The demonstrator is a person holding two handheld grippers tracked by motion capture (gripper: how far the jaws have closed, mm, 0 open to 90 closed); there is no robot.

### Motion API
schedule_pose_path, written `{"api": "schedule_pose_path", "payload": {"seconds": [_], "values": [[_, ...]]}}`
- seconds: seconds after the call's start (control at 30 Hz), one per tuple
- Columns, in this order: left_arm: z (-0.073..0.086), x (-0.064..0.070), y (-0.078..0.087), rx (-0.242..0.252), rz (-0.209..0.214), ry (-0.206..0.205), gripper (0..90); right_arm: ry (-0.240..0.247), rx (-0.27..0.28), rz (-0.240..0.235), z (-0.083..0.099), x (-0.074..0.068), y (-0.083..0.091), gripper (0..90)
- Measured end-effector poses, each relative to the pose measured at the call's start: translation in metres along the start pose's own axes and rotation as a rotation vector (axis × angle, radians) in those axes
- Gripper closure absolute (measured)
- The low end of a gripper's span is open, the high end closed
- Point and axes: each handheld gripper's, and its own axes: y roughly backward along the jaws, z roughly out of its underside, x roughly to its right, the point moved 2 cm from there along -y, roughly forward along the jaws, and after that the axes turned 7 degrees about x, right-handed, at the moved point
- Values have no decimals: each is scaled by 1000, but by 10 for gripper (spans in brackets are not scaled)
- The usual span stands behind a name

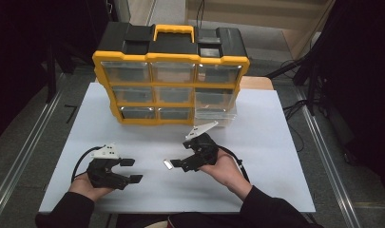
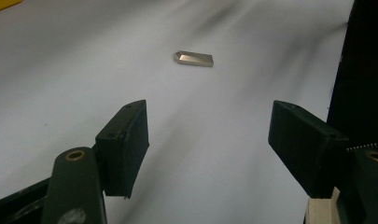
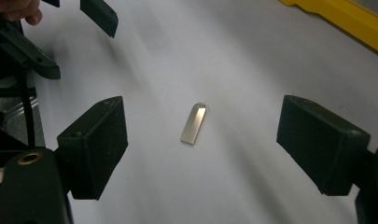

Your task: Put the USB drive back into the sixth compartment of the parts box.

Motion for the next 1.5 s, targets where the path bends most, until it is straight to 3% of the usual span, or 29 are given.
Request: {"api": "schedule_pose_path", "payload": {"seconds": [0.1, 0.2, 0.63, 1.1, 1.2, 1.5], "values": [[0, 0, 0, 1, -1, 1, 297, 5, -10, -2, -2, -2, -5, 146], [0, 0, 0, 0, -1, 1, 297, -1, -28, 39, -5, -4, -12, 146], [1, 0, 0, -3, 4, 0, 297, -13, -26, 10, -14, -5, -32, 146], [1, 0, 0, -6, 7, 0, 297, -20, -79, 37, -6, -3, -47, 151], [1, 1, -1, -9, 12, -1, 297, -27, -90, 45, -1, -3, -51, 211], [1, 1, 0, -5, 11, -2, 297, -20, -117, 57, 6, -2, -58, 211]]}}
